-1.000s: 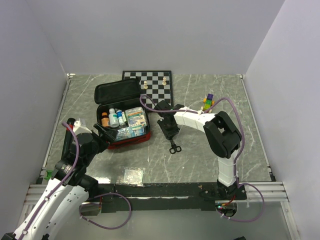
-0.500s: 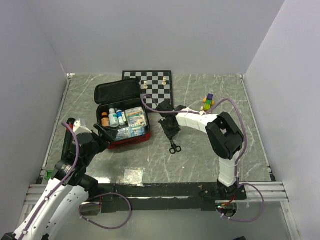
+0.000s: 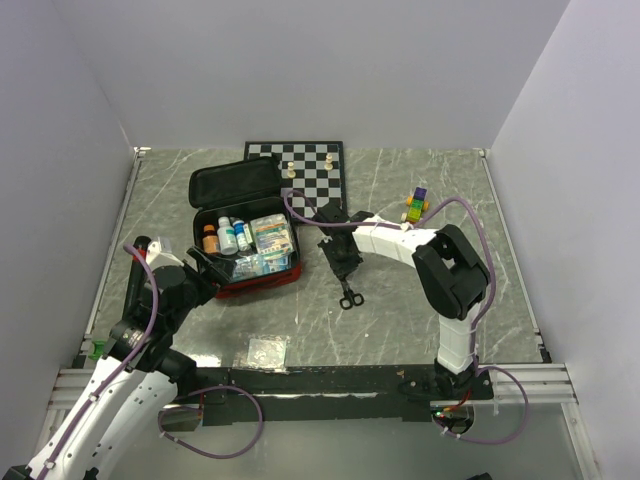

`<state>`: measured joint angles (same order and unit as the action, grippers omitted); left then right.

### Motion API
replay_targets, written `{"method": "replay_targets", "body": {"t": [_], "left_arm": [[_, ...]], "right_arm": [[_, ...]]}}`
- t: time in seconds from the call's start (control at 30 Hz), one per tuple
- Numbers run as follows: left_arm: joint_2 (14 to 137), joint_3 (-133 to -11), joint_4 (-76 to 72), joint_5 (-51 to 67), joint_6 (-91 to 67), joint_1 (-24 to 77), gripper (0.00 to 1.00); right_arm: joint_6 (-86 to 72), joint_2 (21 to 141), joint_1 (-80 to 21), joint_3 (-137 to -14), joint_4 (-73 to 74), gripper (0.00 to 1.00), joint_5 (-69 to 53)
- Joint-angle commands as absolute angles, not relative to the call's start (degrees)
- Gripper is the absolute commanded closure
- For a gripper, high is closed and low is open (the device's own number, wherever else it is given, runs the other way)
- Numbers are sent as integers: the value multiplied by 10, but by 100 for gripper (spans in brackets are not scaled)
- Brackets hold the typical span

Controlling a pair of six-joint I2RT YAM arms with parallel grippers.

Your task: Organize the medicine kit

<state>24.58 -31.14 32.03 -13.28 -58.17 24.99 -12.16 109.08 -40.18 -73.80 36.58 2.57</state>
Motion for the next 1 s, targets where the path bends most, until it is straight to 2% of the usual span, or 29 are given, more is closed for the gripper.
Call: {"method": "replay_targets", "body": {"t": [0.0,0.57,0.77,0.97], "left_arm": [[243,-308,303,-121,-585,250,13],[243,-312,304,-123,-585,250,13],[246,-326,308,-127,-582,250,13],[241,-342,319,-135,-584,250,13]], "right_arm": [[-123,1052,-402,-735,402,97,37],[-125,1001,-405,-765,439,98,49],[-127,968,-418,-824,478,98,53],[-120,984,-458,-924,521,98,69]]}}
